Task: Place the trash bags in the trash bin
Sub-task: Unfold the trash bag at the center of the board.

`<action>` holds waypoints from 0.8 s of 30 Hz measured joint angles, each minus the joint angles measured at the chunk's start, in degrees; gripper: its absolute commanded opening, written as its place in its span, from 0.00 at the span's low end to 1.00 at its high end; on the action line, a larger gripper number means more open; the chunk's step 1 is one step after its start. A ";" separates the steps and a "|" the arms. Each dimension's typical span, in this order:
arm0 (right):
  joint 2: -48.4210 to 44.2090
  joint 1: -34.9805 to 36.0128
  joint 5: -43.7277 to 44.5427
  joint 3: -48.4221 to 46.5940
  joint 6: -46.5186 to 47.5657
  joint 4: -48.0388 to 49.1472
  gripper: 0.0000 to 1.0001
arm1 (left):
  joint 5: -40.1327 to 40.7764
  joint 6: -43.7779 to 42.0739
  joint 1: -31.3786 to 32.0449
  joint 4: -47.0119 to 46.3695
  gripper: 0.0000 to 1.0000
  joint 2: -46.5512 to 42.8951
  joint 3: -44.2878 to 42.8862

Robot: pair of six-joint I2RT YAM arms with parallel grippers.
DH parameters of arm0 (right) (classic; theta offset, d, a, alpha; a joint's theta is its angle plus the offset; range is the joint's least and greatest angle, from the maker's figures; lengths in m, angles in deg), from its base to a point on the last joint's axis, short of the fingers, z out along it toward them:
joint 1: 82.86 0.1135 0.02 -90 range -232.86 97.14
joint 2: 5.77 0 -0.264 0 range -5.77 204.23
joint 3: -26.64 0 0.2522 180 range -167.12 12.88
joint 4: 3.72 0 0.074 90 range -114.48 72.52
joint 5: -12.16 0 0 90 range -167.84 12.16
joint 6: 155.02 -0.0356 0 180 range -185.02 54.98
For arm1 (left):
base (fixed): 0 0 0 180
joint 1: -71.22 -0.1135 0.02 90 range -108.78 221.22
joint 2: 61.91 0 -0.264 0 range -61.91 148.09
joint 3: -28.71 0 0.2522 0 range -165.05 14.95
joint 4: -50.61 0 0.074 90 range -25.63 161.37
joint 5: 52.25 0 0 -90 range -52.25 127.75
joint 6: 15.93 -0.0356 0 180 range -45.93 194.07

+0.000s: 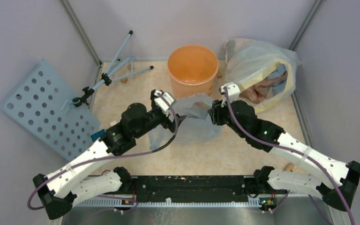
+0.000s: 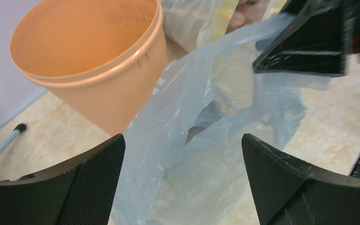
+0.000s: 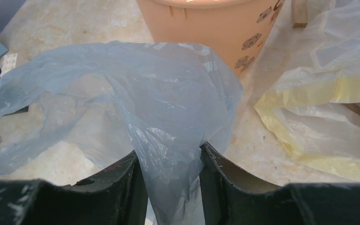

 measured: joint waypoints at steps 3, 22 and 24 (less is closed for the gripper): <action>1.01 0.00 -0.46 -1.01 -0.02 -0.02 0.40 | 2.51 -1.81 0.09 0.48 0.99 4.50 -0.22; 0.57 0.00 1.09 -1.14 0.24 -2.51 0.58 | 13.92 -9.53 0.09 -2.56 0.00 16.31 -1.01; -0.48 0.00 2.14 -1.07 0.90 -3.72 0.62 | 14.16 -8.92 0.09 0.28 0.00 16.50 -3.34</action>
